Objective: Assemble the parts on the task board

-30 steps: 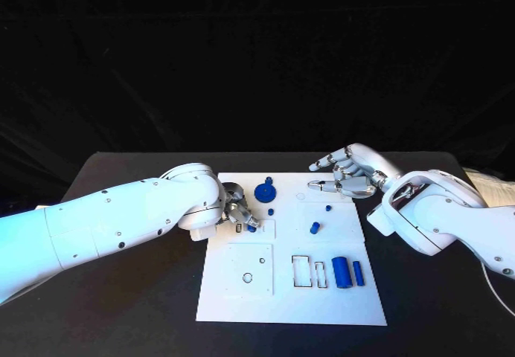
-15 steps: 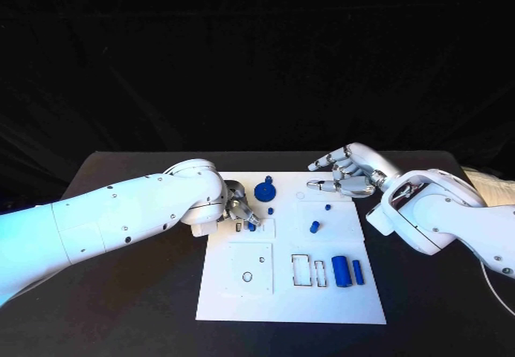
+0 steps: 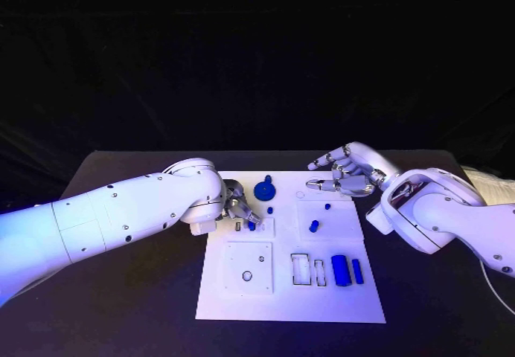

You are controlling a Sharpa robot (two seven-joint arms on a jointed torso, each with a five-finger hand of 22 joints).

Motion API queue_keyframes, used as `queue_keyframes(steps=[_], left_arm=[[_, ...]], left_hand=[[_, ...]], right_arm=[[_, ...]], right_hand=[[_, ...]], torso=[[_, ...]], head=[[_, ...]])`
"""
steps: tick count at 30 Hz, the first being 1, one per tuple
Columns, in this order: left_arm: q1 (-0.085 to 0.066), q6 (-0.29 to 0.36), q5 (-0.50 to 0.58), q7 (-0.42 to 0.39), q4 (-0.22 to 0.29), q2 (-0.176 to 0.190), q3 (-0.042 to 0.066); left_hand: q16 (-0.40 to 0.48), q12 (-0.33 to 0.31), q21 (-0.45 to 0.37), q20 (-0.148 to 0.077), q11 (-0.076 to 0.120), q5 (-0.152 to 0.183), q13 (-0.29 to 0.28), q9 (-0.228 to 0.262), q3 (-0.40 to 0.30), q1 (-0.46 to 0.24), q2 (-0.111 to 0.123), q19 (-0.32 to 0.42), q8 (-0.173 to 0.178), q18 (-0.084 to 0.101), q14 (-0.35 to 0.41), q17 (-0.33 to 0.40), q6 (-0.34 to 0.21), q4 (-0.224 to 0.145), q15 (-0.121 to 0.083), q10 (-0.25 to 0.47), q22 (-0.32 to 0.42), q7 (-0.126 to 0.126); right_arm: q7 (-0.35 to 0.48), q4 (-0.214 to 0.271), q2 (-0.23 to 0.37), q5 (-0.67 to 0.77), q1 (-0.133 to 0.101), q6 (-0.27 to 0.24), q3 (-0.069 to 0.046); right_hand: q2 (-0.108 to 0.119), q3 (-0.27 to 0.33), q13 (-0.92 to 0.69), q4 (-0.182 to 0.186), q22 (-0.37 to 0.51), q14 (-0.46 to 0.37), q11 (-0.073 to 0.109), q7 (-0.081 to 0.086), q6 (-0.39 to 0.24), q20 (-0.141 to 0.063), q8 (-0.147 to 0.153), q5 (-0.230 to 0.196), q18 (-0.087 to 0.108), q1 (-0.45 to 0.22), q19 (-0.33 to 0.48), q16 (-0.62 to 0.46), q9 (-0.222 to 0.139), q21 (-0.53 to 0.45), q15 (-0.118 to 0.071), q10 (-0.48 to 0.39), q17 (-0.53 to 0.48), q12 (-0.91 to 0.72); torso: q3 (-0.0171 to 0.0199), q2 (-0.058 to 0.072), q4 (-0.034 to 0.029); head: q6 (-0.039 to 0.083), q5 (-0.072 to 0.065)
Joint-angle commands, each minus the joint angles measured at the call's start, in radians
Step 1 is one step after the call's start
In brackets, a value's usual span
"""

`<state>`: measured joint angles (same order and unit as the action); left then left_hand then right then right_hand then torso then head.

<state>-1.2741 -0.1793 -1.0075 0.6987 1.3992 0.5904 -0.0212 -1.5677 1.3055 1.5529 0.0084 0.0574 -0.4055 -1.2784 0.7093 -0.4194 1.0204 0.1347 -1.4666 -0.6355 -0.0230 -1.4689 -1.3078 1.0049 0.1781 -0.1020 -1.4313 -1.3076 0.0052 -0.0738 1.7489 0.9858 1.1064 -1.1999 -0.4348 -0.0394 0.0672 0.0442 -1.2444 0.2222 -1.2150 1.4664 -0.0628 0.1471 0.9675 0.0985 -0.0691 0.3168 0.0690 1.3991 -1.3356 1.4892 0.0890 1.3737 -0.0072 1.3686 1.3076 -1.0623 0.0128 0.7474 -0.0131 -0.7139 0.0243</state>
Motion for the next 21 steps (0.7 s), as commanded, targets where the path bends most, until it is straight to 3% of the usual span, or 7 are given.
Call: queue_keyframes(steps=[1, 14, 16, 18, 21], left_arm=[[0.017, -0.028, -0.003, 0.059, 0.000, -0.005, -0.012], [0.018, -0.009, -0.013, 0.058, 0.012, 0.008, -0.009], [0.018, -0.004, -0.014, 0.058, 0.018, 0.014, -0.008], [0.018, 0.003, -0.015, 0.058, 0.028, 0.022, -0.005], [0.017, 0.012, -0.018, 0.057, 0.045, 0.036, 0.003]], left_hand=[[-0.003, 0.006, 0.003, -0.006, 0.002, 0.000, -0.004, 0.003, 0.030, -0.013, 0.000, -0.094, 0.018, 0.018, -0.102, -0.263, 0.008, 0.008, -0.007, -0.009, -0.243, -0.001], [-0.003, 0.012, 0.006, -0.009, 0.004, 0.011, -0.012, 0.013, 0.154, -0.021, 0.002, -0.096, 0.015, 0.019, -0.102, -0.263, 0.017, 0.049, -0.009, -0.014, -0.247, -0.003], [-0.003, 0.013, 0.006, -0.009, 0.005, 0.047, -0.013, 0.014, 0.179, -0.020, -0.001, -0.096, 0.015, 0.019, -0.102, -0.263, 0.018, 0.060, -0.009, -0.015, -0.247, -0.003], [-0.003, 0.012, 0.006, -0.009, 0.005, 0.129, -0.014, 0.016, 0.212, -0.020, -0.006, -0.097, 0.015, 0.019, -0.102, -0.263, 0.018, 0.078, -0.009, -0.015, -0.248, -0.004], [-0.003, 0.012, 0.005, -0.011, 0.005, 0.207, -0.014, 0.020, 0.266, -0.011, -0.018, -0.096, 0.016, 0.018, -0.102, -0.263, 0.017, 0.107, -0.008, -0.014, -0.246, -0.004]], right_arm=[[0.001, 0.002, 0.000, 0.008, 0.001, 0.012, 0.000], [0.003, 0.001, 0.001, 0.006, 0.001, 0.013, 0.000], [0.003, 0.001, 0.001, 0.006, 0.001, 0.013, 0.000], [0.003, 0.000, 0.001, 0.005, 0.001, 0.013, 0.000], [0.003, -0.001, 0.001, 0.005, 0.001, 0.014, 0.000]], right_hand=[[-0.009, 0.008, 0.001, 0.004, 0.001, 0.071, 0.006, -0.002, 0.007, -0.003, -0.002, -0.011, 0.011, -0.007, 0.004, -0.007, 0.001, -0.006, -0.008, -0.001, 0.118, 0.003], [-0.012, 0.014, 0.002, 0.008, 0.001, 0.072, 0.006, -0.002, 0.007, -0.003, -0.001, -0.024, 0.011, -0.012, 0.003, -0.007, 0.001, -0.007, -0.008, 0.000, 0.118, 0.002], [-0.012, 0.016, 0.002, 0.009, 0.001, 0.072, 0.006, -0.002, 0.007, -0.003, -0.001, -0.026, 0.011, -0.013, 0.003, -0.007, 0.001, -0.007, -0.007, -0.001, 0.118, 0.002], [-0.012, 0.016, 0.002, 0.010, 0.000, 0.072, 0.006, -0.002, 0.007, -0.003, -0.001, -0.026, 0.011, -0.013, 0.003, -0.007, 0.001, -0.007, -0.007, -0.001, 0.118, 0.002], [-0.012, 0.016, 0.002, 0.010, 0.000, 0.072, 0.006, -0.002, 0.007, -0.003, -0.001, -0.026, 0.011, -0.013, 0.003, -0.007, 0.001, -0.007, -0.007, -0.001, 0.118, 0.002]], torso=[[0.0002, -0.001, 0.0002], [0.0001, -0.001, -0.0002], [-0.0001, -0.001, 0.0001], [-0.0004, -0.001, -0.0002], [0.0003, -0.001, 0.0004]], head=[[-0.001, 0.001], [0.000, 0.002], [0.000, 0.003], [0.000, 0.003], [0.000, 0.004]])
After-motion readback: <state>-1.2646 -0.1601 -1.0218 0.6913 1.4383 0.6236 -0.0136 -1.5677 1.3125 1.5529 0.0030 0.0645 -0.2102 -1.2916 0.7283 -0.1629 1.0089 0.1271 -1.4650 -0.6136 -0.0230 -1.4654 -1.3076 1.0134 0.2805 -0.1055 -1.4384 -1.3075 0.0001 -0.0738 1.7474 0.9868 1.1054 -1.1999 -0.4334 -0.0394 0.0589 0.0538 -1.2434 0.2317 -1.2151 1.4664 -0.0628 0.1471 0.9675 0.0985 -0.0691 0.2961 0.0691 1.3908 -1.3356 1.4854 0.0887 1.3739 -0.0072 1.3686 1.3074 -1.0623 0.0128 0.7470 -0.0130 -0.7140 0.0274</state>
